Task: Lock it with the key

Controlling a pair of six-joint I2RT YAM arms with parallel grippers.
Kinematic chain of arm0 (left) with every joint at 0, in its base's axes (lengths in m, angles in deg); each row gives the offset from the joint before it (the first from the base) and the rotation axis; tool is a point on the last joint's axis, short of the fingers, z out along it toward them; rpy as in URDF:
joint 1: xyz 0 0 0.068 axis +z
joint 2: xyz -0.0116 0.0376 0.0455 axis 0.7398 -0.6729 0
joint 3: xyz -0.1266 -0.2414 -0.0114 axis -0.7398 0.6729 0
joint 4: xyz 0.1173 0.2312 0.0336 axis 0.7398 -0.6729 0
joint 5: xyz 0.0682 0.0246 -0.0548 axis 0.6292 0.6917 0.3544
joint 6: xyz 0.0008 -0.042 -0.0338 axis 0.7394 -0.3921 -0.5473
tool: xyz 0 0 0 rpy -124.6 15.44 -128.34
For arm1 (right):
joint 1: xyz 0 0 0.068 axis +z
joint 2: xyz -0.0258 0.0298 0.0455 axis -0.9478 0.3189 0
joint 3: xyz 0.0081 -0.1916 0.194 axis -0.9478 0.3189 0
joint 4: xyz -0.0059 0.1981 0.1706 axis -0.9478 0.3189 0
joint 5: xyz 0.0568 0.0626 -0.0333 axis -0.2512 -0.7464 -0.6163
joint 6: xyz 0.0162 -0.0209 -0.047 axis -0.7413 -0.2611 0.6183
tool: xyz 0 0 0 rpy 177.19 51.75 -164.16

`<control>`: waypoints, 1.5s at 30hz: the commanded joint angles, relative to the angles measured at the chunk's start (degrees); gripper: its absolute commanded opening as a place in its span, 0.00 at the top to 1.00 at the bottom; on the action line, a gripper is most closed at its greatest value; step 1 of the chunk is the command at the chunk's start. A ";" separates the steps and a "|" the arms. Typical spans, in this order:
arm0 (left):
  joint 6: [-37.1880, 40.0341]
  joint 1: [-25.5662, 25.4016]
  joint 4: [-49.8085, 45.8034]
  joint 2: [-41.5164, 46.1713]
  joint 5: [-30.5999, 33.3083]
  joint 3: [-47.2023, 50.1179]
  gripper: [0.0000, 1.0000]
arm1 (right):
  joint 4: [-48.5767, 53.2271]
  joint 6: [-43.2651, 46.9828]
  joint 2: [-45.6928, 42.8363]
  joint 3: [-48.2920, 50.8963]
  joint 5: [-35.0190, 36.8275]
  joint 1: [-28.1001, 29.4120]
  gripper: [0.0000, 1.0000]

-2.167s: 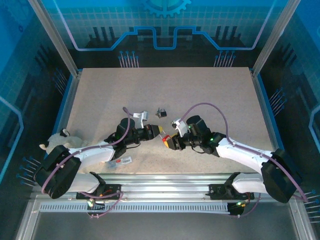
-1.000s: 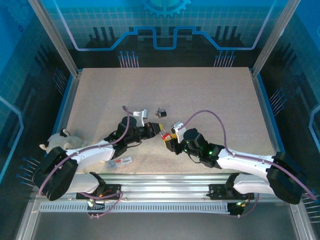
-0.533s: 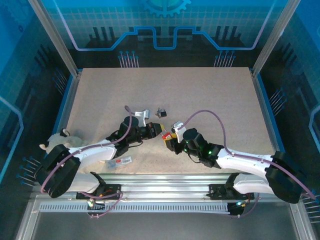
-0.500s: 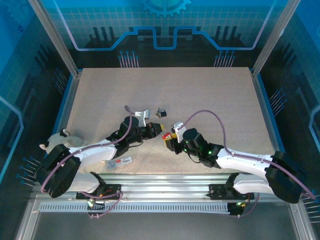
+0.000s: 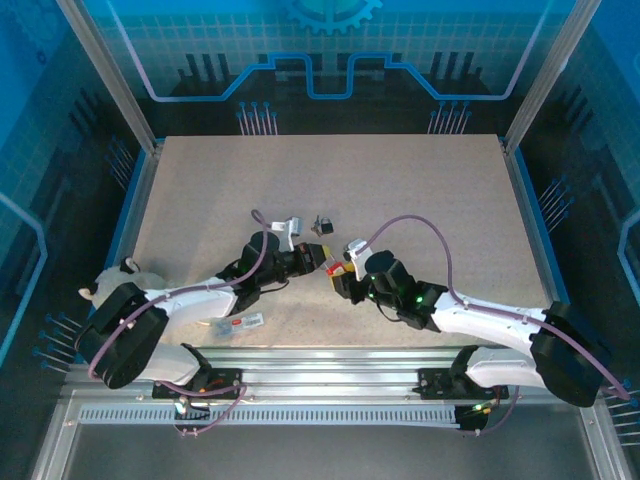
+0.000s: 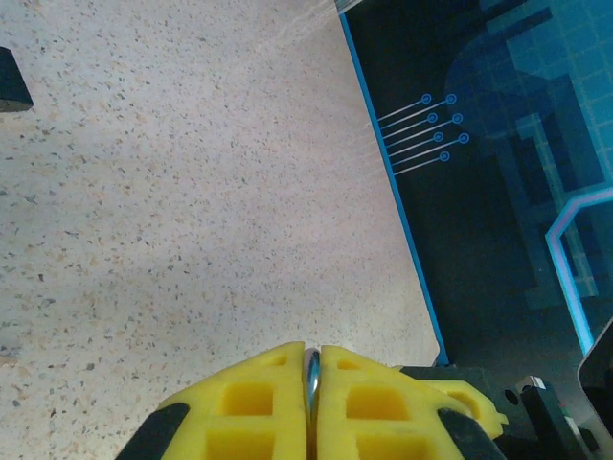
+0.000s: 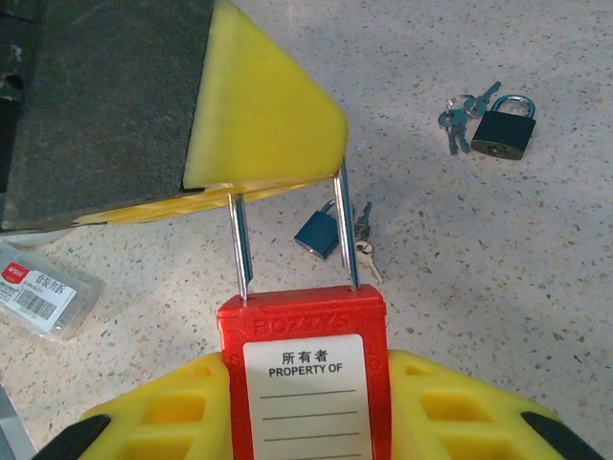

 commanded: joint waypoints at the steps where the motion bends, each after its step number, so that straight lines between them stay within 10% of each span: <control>1: -0.15 -2.98 -3.45 -1.97 -3.92 0.90 1.00 | -10.27 -3.55 -0.59 -5.96 2.94 -3.33 1.00; 45: 0.30 -6.36 -6.86 2.60 2.98 1.00 1.00 | -12.29 -6.41 -2.42 -5.73 -5.31 -8.12 1.00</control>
